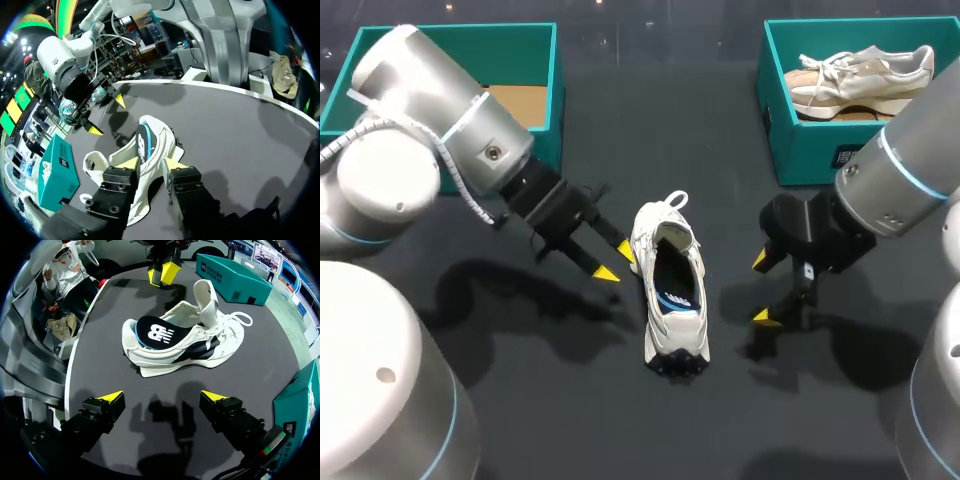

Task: Take the shoe out of the shoebox, open the shoe tongue, remove and reinsert the insole, then place the shoe into the shoebox

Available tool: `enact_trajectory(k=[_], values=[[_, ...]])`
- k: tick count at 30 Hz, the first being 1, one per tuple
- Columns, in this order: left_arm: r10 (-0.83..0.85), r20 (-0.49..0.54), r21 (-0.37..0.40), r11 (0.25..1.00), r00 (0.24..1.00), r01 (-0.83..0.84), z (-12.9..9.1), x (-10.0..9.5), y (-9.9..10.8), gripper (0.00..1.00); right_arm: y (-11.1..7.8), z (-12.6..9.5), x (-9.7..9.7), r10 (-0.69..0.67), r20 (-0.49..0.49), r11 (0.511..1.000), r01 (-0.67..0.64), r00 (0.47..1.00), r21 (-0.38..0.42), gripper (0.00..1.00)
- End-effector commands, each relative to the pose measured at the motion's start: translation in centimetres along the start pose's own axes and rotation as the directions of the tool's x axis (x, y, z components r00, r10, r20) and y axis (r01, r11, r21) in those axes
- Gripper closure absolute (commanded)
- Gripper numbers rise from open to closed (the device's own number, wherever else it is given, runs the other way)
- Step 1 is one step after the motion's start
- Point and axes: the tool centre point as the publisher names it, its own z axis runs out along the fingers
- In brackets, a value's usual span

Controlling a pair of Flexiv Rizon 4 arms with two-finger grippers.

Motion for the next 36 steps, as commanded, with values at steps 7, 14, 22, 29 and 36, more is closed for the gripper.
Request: enact_trajectory(k=[7,14,22,29,36], values=[[0.157,-0.269,-0.011,0.986,0.95,-0.167,-5.0,-0.2,-0.3,1.0,-0.1,0.0,0.2,0.0,0.003,1.0,0.0,1.0,0.0,0.0],[0.254,-0.319,-0.006,0.963,0.913,-0.27,-5.7,0.1,-0.3,1.0,-0.1,0.0,0.2,0.0,0.003,1.0,0.0,1.0,0.0,0.0],[0.254,-0.319,-0.006,0.963,0.913,-0.27,-5.7,0.1,-0.3,1.0,-0.1,0.0,0.2,0.0,0.003,1.0,0.0,1.0,0.0,0.0],[0.28,-0.352,-0.02,0.952,0.893,-0.306,-5.4,-0.3,-1.5,1.0,-0.1,0.0,0.2,0.0,0.003,1.0,0.0,1.0,0.0,0.0],[0.286,-0.38,-0.053,0.943,0.88,-0.329,-5.5,-0.2,-3.0,1.0,-0.1,0.0,0.2,0.0,0.003,1.0,0.0,1.0,0.0,0.0]])
